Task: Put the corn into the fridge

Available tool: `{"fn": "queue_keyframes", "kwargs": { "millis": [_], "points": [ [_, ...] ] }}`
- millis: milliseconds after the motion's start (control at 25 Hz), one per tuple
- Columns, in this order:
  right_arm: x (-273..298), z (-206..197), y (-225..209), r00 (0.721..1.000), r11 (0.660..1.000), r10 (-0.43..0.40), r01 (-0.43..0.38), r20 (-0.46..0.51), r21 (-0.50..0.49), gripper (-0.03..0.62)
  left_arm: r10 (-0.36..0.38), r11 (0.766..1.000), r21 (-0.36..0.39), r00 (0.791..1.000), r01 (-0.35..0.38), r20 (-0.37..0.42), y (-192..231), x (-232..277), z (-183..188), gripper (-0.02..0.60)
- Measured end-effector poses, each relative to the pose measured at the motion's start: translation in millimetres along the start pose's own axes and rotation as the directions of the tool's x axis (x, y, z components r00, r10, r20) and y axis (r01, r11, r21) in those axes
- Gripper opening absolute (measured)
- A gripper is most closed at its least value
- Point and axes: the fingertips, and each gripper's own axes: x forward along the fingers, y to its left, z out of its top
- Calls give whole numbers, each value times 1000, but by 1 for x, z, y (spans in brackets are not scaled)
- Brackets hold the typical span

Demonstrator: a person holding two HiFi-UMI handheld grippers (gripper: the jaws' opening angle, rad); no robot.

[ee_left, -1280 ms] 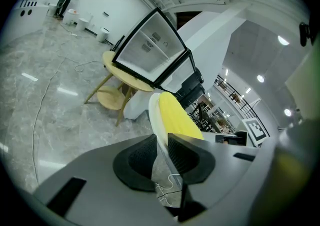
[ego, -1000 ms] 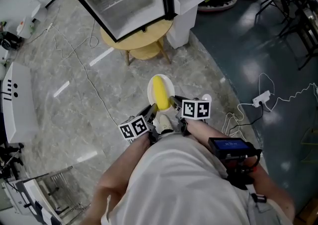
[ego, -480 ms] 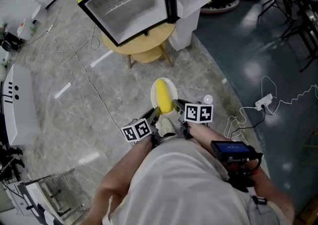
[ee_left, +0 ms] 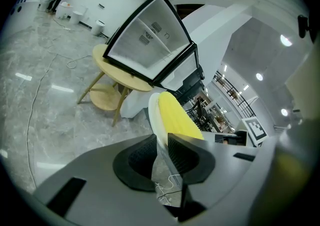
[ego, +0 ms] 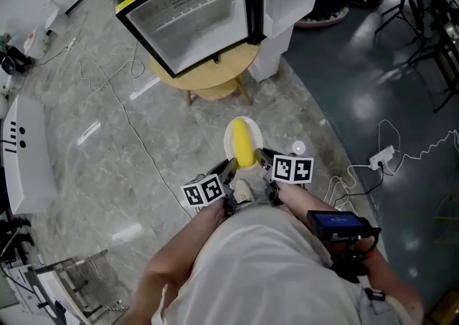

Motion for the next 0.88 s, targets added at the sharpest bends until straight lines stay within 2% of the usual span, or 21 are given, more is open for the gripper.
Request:
{"fn": "queue_keyframes", "kwargs": {
  "millis": [480, 880],
  "points": [
    [34, 31, 11, 1000, 1000, -24, 24, 14, -8, 51, -32, 999, -13, 999, 32, 0, 19, 13, 42, 71],
    [57, 50, 24, 1000, 1000, -3, 3, 5, -28, 51, -31, 999, -24, 999, 32, 28, 30, 15, 70, 71]
  ]
}}
